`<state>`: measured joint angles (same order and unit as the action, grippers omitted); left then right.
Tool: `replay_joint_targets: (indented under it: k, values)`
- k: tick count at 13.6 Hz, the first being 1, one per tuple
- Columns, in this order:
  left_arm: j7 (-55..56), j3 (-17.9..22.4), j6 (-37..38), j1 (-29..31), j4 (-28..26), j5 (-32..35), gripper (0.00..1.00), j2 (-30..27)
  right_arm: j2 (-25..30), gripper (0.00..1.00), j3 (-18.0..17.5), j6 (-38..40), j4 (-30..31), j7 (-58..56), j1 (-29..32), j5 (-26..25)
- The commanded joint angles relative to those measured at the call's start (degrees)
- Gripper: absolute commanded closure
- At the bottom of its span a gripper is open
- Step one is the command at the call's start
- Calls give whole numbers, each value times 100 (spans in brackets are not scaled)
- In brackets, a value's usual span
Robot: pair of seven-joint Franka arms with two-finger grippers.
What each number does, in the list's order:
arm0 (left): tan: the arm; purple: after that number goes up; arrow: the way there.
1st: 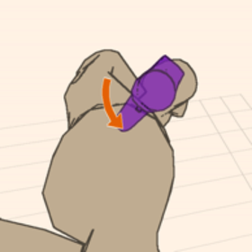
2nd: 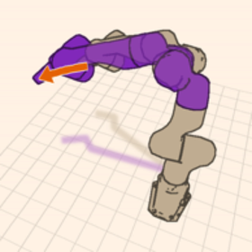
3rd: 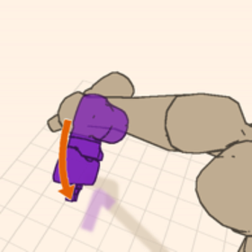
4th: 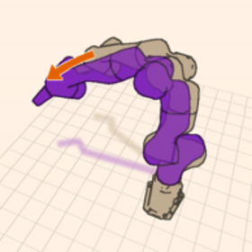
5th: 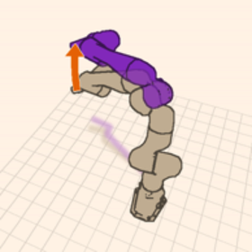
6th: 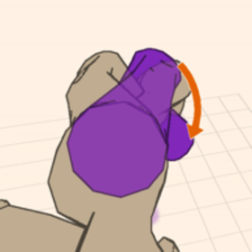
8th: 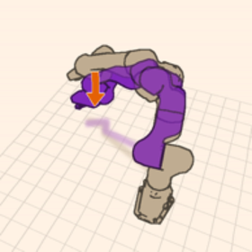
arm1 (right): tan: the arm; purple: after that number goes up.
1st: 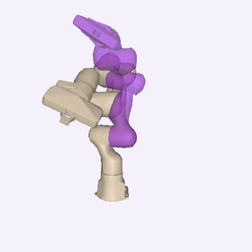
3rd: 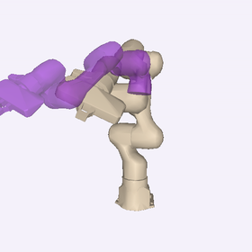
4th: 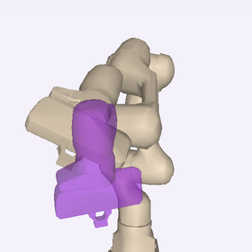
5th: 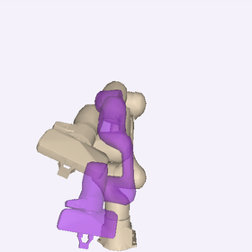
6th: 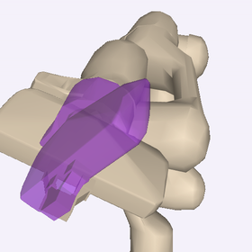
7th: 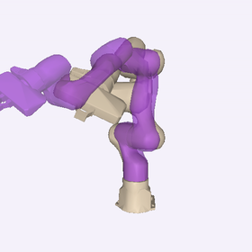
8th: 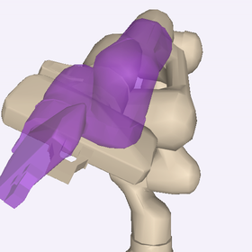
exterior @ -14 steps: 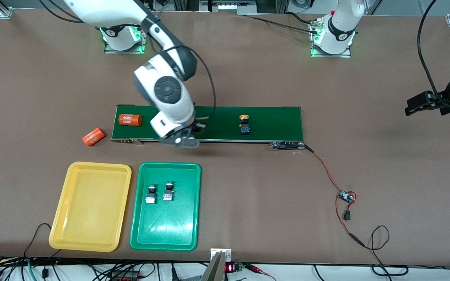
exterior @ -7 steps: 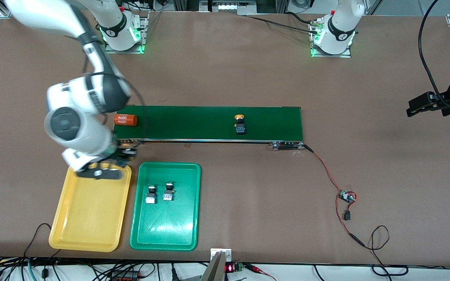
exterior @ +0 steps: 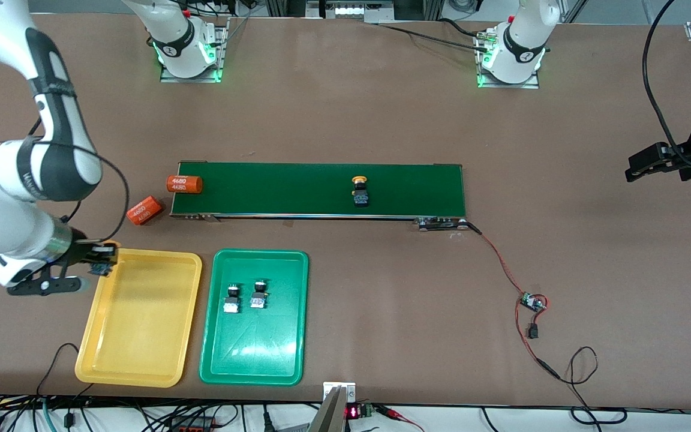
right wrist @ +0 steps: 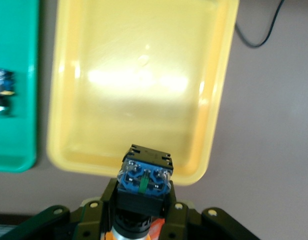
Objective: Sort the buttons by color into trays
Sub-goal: 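Carry the orange-based button over the yellow tray with the right gripper, then lower the button into the yellow tray and open the right gripper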
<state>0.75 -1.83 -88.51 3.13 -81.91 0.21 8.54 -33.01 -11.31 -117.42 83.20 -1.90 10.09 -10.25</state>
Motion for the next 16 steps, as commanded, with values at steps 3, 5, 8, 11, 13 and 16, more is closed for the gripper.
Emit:
replay_joint_targets:
  k: [3, 5, 8, 11, 13, 16]
  values:
    - [-111, -28, -70, 30, -124, -12, 0, -134, -723, 94, -74, -1403, -23, -451, 283, -292]
    - [-111, -28, -78, 30, -124, -12, 0, -134, -1056, 94, -4, -2071, -14, -460, 327, -494]
    - [-119, -28, -78, 30, -124, -12, 0, -134, -1287, 92, 67, -2549, 3, -477, 371, -671]
    - [-128, -28, -78, 30, -124, -12, 0, -125, -1357, 87, 67, -2566, 30, -460, 371, -653]
    - [-128, -28, -78, 30, -124, -12, 0, -125, -1401, 83, 67, -2593, 47, -399, 353, -627]
    - [-128, -28, -78, 39, -124, -12, 0, -125, -1445, 55, 67, -2698, 91, -381, 318, -609]
